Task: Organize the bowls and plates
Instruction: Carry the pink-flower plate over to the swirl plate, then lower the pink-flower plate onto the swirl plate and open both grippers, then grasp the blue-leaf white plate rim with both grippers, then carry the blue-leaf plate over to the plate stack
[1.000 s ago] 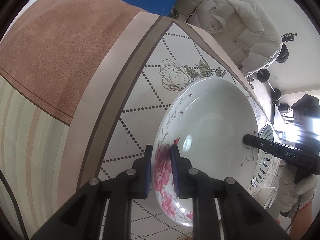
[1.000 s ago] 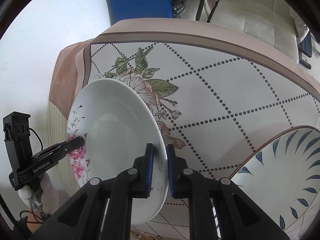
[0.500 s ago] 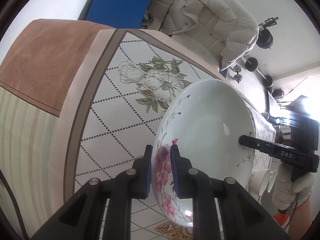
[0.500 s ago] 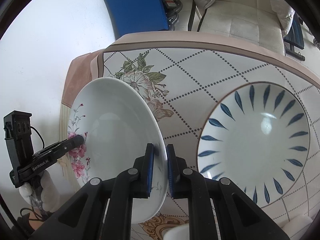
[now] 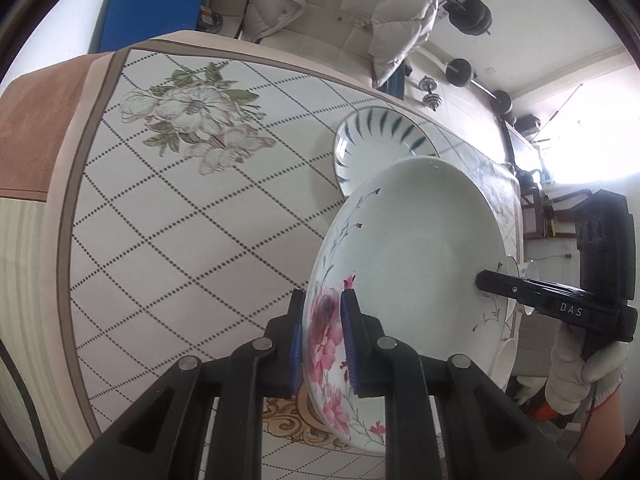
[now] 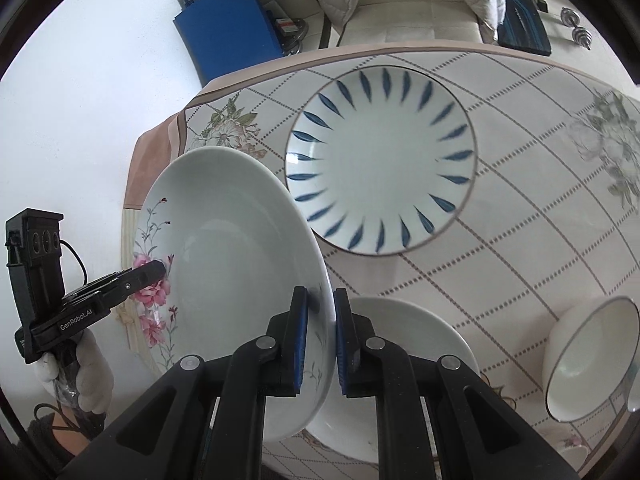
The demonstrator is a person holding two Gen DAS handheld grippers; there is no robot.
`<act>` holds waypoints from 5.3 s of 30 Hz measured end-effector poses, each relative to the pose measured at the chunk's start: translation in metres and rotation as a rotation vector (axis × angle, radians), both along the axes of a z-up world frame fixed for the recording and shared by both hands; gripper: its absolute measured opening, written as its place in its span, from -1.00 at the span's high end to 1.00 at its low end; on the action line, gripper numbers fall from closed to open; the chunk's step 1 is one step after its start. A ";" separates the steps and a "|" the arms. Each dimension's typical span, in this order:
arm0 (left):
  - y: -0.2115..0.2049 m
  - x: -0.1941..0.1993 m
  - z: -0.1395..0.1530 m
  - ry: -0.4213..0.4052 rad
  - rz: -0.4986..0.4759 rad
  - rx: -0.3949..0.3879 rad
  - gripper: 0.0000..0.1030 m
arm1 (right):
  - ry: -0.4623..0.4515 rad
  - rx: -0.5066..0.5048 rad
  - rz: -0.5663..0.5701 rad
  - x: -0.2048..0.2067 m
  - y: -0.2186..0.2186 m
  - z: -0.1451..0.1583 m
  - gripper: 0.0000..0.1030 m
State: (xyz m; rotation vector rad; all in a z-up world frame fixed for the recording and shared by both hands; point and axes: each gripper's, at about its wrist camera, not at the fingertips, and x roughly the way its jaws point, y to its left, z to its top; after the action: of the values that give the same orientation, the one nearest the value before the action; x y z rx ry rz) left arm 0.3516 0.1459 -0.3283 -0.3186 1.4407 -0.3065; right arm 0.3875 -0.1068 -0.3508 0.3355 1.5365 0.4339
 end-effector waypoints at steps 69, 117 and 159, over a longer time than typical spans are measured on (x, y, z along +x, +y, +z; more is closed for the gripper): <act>-0.098 -0.050 -0.080 0.253 -0.147 0.293 0.43 | 0.185 -0.369 -0.012 -0.081 -0.043 -0.061 0.56; -0.071 0.178 -0.117 0.225 -0.079 0.091 0.30 | 0.197 -0.014 -0.219 0.150 -0.068 -0.112 -0.24; -0.069 0.136 -0.026 0.079 -0.098 0.133 0.66 | 0.144 -0.026 -0.178 0.107 -0.067 -0.054 0.76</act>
State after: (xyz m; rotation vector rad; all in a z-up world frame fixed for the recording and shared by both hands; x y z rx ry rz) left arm 0.4880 0.0772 -0.3546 -0.1539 1.5493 -0.2783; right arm 0.4943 -0.1740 -0.4053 0.4879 1.6349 0.2542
